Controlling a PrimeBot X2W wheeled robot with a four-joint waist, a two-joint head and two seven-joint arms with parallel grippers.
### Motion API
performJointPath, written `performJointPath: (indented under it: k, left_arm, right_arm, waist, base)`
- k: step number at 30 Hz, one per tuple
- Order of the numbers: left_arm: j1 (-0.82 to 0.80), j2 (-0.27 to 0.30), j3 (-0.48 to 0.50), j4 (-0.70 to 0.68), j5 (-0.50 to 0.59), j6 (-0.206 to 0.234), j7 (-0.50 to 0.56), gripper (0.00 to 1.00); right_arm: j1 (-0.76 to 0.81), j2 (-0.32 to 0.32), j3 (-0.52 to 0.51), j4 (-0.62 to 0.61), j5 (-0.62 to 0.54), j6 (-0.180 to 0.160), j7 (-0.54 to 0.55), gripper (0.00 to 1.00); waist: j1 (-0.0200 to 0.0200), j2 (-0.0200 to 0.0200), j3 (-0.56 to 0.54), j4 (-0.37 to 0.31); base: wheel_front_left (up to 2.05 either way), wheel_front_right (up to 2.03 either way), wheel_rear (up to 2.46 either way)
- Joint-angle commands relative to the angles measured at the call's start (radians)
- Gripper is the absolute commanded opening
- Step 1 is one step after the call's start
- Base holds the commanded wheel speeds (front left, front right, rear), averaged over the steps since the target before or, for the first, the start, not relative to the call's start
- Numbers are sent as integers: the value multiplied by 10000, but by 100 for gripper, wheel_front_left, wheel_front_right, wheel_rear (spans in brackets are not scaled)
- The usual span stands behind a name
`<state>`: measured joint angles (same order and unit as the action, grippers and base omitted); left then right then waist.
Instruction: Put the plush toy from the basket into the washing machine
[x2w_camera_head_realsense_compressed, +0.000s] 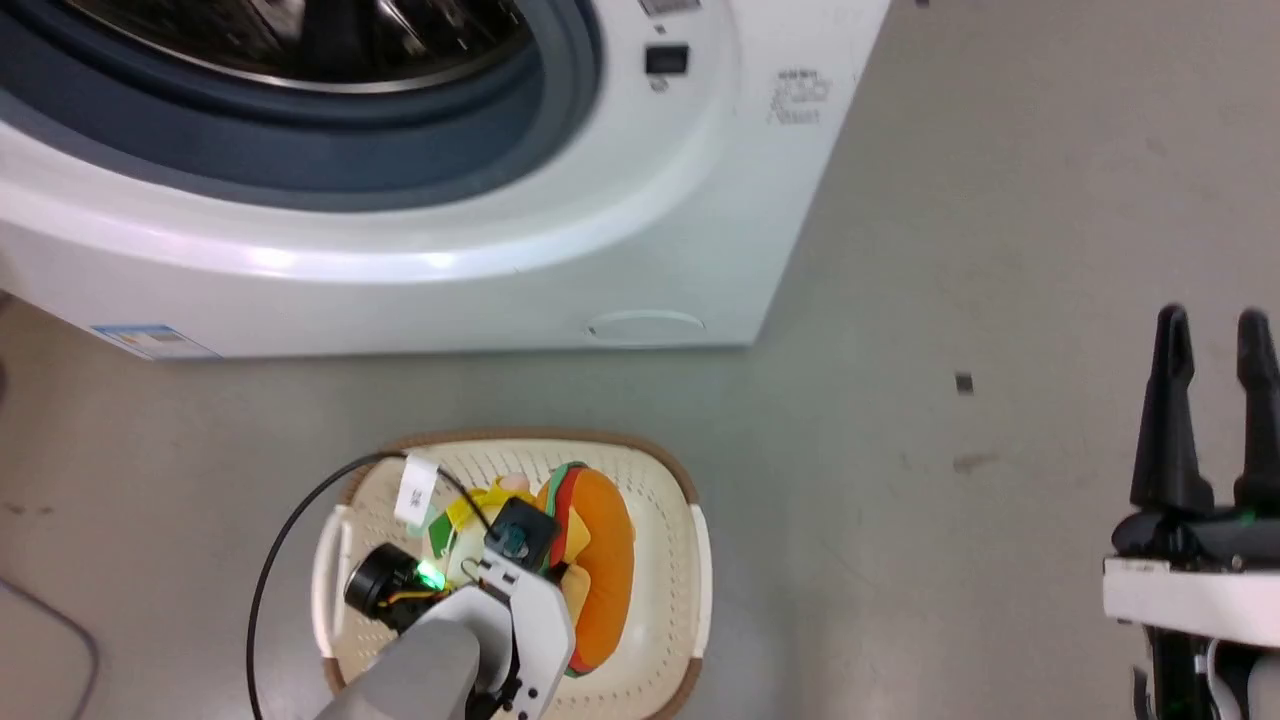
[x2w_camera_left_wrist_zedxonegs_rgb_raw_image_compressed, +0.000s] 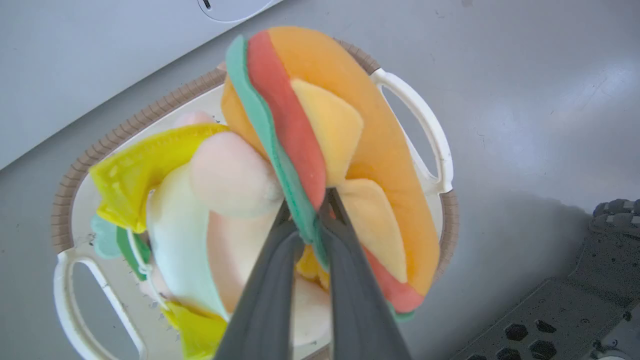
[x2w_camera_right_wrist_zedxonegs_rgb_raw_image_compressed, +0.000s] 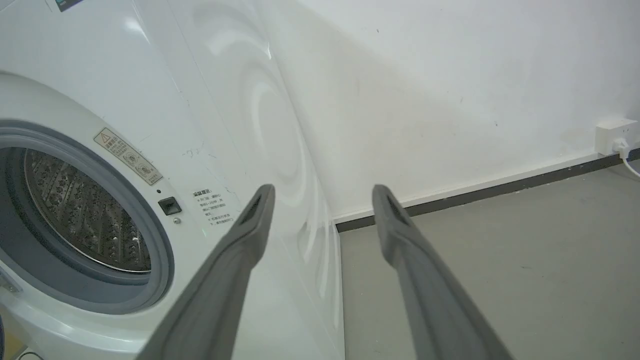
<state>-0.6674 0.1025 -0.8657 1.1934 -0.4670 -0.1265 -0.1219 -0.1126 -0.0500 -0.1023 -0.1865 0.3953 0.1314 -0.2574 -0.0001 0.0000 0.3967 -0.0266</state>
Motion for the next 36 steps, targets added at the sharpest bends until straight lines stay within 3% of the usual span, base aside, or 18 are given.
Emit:
performJointPath:
  k: [1, 6, 12, 21, 28, 36]
  left_arm:
    - [216, 0, 0, -35, -113, -41, -309, 0]
    - [436, 51, 186, -47, -312, 89, -1015, 0]
    - [555, 304, 581, -718, -428, 656, -1368, 0]
    - [883, 1198, 1655, -3608, -4, 1861, -1396, 0]
    - [1016, 1681, 2958, -5514, 398, 2601, -1397, 0]
    - [-142, 1793, 4277, -6175, 978, 2834, -1398, 0]
  right_arm:
    - [276, -2, -23, 67, -77, -7, -44, 100]
    - [753, -2, 6, 182, -185, -7, -44, 100]
    - [1095, -2, 4, 244, -212, -7, -44, 100]
    - [1321, -2, 28, 242, -243, -7, -44, 100]
    - [1111, -2, 67, 182, -281, -7, -44, 100]
    - [392, -2, 145, 28, -331, -7, -44, 100]
  waist:
    - [1, 0, -807, 474]
    - [1, 0, -1506, 802]
    - [1, 0, -2026, 1042]
    - [1, 0, -2212, 1134]
    - [1, 0, -1768, 880]
    - [1, 0, -423, 351]
  base:
    - [0, 0, 0]
    - [0, 0, 0]
    - [0, 0, 0]
    - [0, 0, 0]
    - [0, 0, 0]
    - [0, 0, 0]
